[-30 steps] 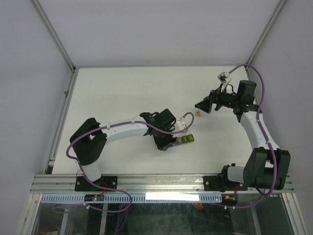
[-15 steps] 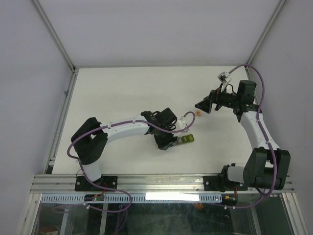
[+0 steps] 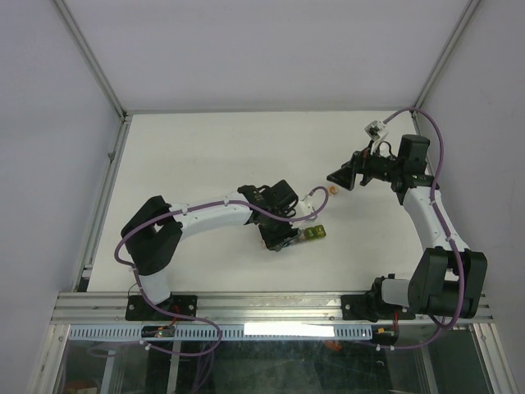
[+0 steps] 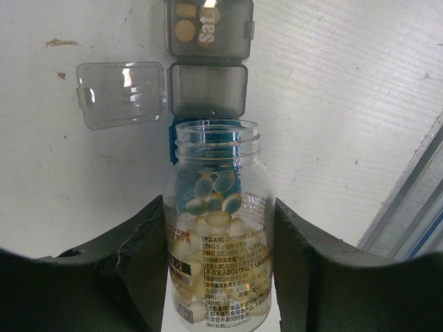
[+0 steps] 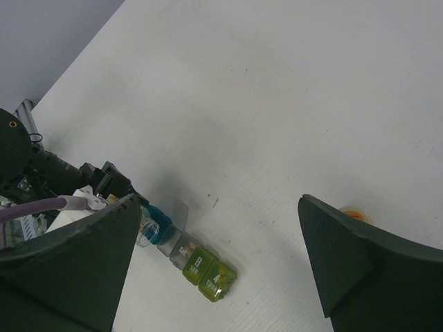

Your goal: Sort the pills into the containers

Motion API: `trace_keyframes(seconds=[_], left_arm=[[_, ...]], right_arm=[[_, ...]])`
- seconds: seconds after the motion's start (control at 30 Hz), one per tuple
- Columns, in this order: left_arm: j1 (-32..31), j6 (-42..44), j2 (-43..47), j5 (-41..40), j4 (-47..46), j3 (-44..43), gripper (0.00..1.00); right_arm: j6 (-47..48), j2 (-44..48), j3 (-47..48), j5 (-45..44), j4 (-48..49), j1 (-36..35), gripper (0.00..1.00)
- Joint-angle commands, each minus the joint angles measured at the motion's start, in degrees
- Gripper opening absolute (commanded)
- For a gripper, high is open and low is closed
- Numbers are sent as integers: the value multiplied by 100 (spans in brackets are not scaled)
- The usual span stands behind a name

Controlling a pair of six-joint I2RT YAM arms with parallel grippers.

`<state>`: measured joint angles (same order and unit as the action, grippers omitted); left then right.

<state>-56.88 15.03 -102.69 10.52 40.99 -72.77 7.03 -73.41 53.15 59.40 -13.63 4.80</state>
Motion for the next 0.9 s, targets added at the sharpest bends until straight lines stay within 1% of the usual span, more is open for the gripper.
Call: trace_keyframes(seconds=[0.0,0.87], left_arm=[[46,22,-19,-41,-4,-261,0],[40,-50,-213,-48,280,-539,0]], right_arm=[[62,20,335,115,92,29,99],[80,19,342,134,80,28,100]])
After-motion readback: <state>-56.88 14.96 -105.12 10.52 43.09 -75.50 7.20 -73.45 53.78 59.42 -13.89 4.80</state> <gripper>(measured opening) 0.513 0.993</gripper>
